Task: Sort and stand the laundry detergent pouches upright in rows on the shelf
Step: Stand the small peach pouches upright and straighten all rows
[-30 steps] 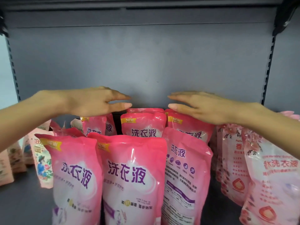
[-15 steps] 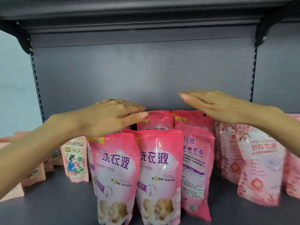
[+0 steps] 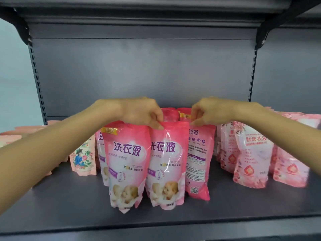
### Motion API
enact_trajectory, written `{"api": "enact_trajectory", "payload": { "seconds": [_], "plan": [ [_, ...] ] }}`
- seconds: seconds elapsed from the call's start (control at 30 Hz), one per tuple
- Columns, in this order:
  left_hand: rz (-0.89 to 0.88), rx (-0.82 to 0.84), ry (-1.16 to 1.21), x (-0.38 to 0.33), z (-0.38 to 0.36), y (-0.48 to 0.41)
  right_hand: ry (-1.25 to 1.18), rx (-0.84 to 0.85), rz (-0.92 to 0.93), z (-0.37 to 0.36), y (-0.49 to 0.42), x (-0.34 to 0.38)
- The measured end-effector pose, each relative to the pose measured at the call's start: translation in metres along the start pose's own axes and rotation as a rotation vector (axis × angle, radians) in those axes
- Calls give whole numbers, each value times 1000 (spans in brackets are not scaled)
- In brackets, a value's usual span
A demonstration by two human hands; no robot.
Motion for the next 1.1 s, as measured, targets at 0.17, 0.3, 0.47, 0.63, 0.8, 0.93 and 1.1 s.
{"api": "enact_trajectory", "payload": {
  "seconds": [0.17, 0.3, 0.47, 0.63, 0.8, 0.93, 1.1],
  "plan": [
    [-5, 41, 1, 6, -5, -17, -43, -3, -65, -16, -14, -13],
    [-1, 27, 26, 10, -5, -25, -145, -53, -6, -11, -18, -25],
    [16, -3, -11, 14, -2, -40, -168, -114, 75, -9, -18, -52],
    [67, -43, -28, 22, -3, -53, -192, -174, 109, -9, -24, -78],
    [108, -135, -41, 29, -4, -64, -177, -189, 103, -7, -31, -88],
    [123, -154, -109, 36, -8, -70, -173, -154, 95, -15, -38, -86],
    [111, -156, -136, 46, -11, -81, -308, -73, 72, -17, -41, -86]
  ]
}}
Point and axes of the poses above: each hand's wrist, its own y-axis away from the middle knuckle, its own z-axis out of the back of the hand, x = y × z, the point moved 6 cm from there along -y, towards the middle knuckle, and after that the axes turned 4 degrees about -x, right-handed, at the moved point
